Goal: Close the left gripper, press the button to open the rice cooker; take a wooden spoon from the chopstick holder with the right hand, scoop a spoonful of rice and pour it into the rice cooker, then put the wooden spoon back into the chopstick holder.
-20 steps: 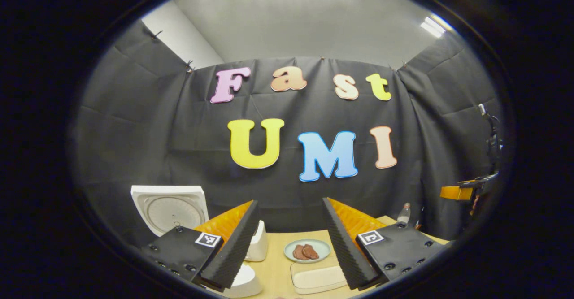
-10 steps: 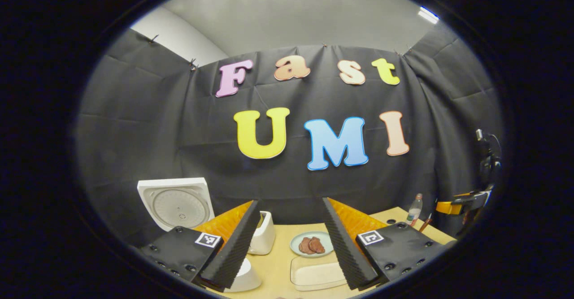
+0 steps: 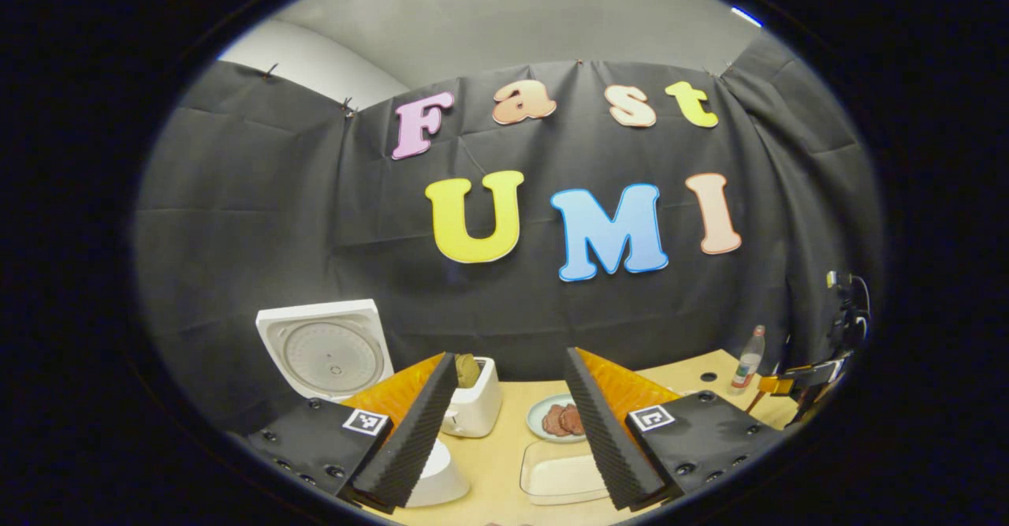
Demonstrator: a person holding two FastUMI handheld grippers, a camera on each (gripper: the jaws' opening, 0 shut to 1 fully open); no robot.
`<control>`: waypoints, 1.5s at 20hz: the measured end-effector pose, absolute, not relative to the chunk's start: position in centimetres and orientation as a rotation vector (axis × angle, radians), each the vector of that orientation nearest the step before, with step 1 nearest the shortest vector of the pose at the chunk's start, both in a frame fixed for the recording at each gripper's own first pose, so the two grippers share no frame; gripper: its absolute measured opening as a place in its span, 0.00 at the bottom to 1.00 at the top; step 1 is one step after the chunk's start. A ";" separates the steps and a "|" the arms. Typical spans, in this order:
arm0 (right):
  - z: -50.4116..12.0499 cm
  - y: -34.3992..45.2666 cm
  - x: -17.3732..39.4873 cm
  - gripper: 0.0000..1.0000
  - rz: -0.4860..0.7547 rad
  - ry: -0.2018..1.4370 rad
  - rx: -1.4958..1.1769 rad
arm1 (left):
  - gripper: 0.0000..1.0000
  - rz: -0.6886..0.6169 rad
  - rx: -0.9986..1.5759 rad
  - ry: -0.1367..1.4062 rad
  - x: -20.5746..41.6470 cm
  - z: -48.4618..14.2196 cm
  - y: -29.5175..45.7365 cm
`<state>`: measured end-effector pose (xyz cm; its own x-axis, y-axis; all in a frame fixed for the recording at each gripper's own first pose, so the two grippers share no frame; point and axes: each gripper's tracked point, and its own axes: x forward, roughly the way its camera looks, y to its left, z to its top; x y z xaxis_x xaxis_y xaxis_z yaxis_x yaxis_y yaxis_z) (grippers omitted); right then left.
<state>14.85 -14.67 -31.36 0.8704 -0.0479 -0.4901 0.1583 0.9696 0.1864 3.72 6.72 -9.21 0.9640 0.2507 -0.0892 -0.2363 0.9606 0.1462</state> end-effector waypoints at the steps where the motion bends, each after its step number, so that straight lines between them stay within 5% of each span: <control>1: -32.0 -14.7 15.5 0.97 -0.106 0.512 0.239 | 0.92 0.256 0.136 0.107 3.6 -9.1 6.7; 4: -33.4 -14.4 16.9 0.98 -0.088 0.538 0.278 | 0.95 0.268 0.144 0.116 3.7 -9.2 6.6; 5: -33.6 -14.5 17.3 0.88 -0.083 0.537 0.291 | 0.96 0.269 0.150 0.116 3.8 -9.2 6.5; 8: -33.6 -13.8 18.2 0.80 -0.044 0.536 0.356 | 0.99 0.260 0.181 0.117 4.1 -9.2 6.1; 9: -33.6 -14.1 18.1 0.71 -0.052 0.538 0.359 | 0.92 0.255 0.186 0.120 4.4 -9.2 5.8; 10: -33.9 -14.5 18.3 0.60 -0.064 0.541 0.375 | 0.99 0.250 0.192 0.125 4.6 -9.2 5.7; 11: -34.3 -14.2 18.7 0.37 -0.055 0.549 0.413 | 0.99 0.248 0.196 0.125 4.6 -9.2 5.7; 14: -35.4 -13.8 18.8 0.37 -0.025 0.599 0.476 | 0.97 0.232 0.187 0.110 4.7 -9.0 5.6; 15: -34.4 -13.4 18.5 0.21 -0.019 0.594 0.476 | 0.97 0.220 0.185 0.110 4.7 -9.2 5.6; 17: -33.3 -12.8 17.8 0.14 -0.021 0.561 0.450 | 0.98 0.185 0.190 0.115 5.1 -9.4 5.9; 19: -31.4 -12.1 17.2 0.08 -0.048 0.512 0.391 | 0.98 0.160 0.199 0.096 5.3 -8.6 6.6; 30: -18.2 -5.3 14.7 0.07 0.012 0.353 0.358 | 0.98 0.113 0.087 0.074 4.4 -9.0 10.6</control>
